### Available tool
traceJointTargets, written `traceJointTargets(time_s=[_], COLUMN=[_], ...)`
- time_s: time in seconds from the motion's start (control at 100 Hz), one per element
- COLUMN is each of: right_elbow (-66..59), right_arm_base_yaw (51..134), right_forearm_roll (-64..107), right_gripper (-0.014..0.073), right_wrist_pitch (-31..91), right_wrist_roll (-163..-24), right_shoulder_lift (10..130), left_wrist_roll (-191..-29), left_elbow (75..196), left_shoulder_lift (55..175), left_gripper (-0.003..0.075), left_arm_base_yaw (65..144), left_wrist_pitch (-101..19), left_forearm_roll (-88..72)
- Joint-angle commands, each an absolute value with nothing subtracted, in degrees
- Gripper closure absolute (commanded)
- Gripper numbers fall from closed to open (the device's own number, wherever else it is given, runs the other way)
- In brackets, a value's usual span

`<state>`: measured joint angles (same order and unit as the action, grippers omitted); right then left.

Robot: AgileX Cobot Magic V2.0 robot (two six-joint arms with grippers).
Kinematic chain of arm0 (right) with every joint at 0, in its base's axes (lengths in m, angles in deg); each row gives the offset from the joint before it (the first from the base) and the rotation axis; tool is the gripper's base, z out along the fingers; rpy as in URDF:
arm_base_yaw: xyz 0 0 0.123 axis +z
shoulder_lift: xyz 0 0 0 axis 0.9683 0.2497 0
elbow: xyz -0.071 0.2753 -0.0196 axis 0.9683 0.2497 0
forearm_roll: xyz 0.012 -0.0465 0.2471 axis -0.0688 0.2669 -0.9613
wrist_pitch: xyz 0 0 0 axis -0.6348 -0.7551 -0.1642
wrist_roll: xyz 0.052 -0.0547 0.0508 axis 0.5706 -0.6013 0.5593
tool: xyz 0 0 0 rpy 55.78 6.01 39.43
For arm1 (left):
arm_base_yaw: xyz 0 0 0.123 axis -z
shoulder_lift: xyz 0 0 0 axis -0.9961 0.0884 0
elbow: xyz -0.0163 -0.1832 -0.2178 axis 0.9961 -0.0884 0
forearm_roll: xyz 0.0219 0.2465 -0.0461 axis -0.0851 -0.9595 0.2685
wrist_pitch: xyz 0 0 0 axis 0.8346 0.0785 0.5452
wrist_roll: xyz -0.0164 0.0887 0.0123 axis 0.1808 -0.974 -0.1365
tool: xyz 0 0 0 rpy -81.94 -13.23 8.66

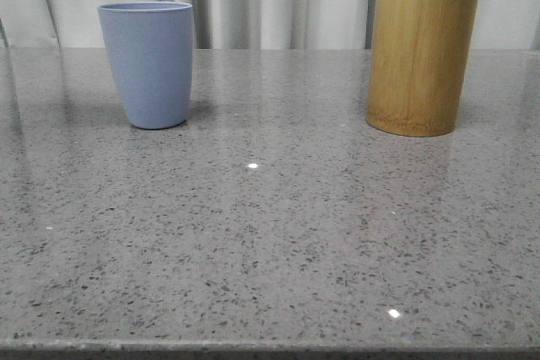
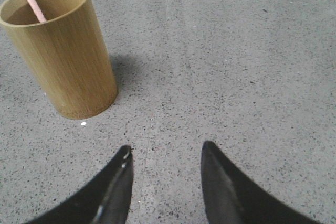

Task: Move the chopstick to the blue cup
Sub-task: 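Grasp the rim of the light blue cup with the left gripper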

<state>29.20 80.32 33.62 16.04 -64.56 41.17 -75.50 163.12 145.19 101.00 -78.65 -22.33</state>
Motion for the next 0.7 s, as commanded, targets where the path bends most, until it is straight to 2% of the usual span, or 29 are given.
traceJointTargets(time_s=[0.0, 0.48, 0.57, 0.69], right_elbow=[27.5, 27.5, 27.5, 27.5], right_arm_base_yaw=[80.1, 80.1, 80.1, 80.1], right_forearm_roll=[34.0, 34.0, 34.0, 34.0], right_gripper=[0.0262, 0.0262, 0.0262, 0.0262], right_wrist_pitch=[20.0, 20.0, 20.0, 20.0], right_wrist_roll=[-64.9, -64.9, -64.9, -64.9], right_shoulder_lift=[41.7, 41.7, 41.7, 41.7], left_wrist_roll=[-75.7, -75.7, -75.6, -74.7], left_elbow=[167.0, 168.1, 168.1, 168.1], left_shoulder_lift=[145.4, 153.0, 154.0, 154.6], left_gripper=[0.0302, 0.0307, 0.0349, 0.0464], left_arm_base_yaw=[102.6, 103.8, 103.8, 103.8], left_wrist_pitch=[-77.6, -79.2, -79.2, -79.2], left_forearm_roll=[-21.2, -20.9, -20.9, -20.9])
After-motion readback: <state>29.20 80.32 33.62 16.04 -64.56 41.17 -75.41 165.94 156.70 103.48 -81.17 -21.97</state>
